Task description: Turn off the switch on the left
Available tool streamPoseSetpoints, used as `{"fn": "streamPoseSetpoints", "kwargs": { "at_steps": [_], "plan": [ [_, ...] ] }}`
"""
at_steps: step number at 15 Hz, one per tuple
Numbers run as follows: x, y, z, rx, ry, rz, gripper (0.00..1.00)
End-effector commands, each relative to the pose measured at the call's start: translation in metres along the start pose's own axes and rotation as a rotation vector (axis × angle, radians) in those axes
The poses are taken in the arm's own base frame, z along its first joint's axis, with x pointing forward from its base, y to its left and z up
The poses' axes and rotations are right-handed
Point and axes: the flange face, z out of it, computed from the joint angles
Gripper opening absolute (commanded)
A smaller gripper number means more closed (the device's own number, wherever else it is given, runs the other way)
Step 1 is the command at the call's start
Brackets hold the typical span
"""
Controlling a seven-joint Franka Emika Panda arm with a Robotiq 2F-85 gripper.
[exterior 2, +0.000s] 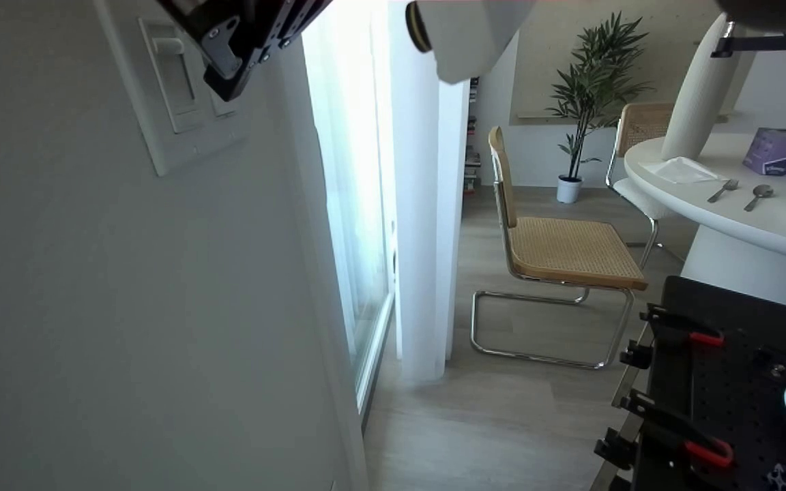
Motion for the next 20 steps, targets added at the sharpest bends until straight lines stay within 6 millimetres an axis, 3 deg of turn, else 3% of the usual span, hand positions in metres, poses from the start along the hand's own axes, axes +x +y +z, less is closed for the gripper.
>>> {"fn": "streamPoseSetpoints", "kwargs": {
  "at_steps": [1,20],
  "plan": [
    [0.01,-0.001,0.007,-0.015,-0.042,-0.014,0.0],
    [0.025,-0.017,0.021,0.042,-0.094,-0.043,0.0]
  ]
}}
